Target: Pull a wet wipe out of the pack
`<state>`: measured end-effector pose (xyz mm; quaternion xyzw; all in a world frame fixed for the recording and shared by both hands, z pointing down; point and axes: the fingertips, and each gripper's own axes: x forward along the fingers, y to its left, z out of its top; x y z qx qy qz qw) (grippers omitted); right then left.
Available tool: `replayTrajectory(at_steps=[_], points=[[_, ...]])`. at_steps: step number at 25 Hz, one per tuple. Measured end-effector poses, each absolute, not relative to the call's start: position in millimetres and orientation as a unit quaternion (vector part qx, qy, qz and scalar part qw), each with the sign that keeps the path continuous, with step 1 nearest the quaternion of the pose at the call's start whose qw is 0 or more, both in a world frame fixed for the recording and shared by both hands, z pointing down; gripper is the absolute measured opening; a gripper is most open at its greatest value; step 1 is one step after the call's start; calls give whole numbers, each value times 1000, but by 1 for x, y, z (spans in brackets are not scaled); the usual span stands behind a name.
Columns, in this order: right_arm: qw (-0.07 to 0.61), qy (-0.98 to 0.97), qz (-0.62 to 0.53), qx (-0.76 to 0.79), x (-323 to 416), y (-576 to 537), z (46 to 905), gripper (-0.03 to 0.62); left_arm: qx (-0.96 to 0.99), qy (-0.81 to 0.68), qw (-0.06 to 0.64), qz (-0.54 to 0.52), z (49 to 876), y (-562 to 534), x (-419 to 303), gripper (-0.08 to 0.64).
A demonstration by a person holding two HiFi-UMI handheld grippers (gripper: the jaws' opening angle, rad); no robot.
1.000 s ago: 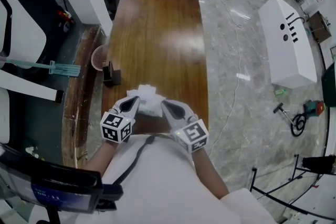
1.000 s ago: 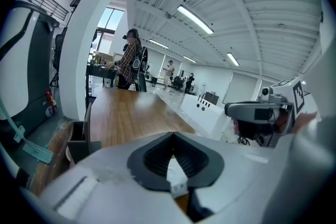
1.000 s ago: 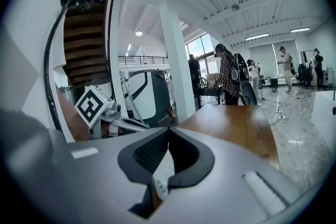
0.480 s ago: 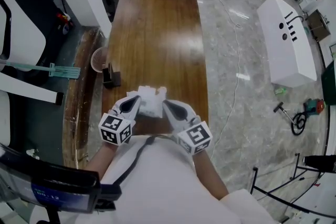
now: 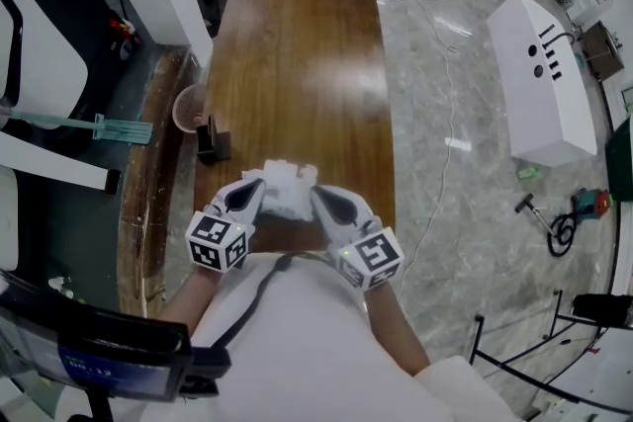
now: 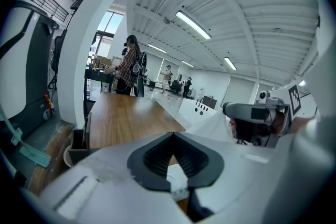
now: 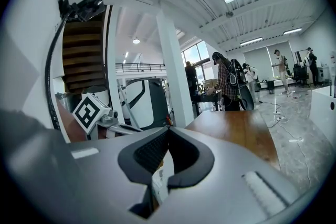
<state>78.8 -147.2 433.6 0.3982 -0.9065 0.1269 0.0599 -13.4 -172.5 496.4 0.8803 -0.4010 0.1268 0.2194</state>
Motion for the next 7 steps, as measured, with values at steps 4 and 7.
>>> replayTrajectory(at_steps=[4,7], points=[[60,-906,130,399,74,-148,433,9,881,-399,222,127,497,-172,-15,5],[64,-905,134,399,71,-147,434,9,881,-397,223,128,498,-172,-18,5]])
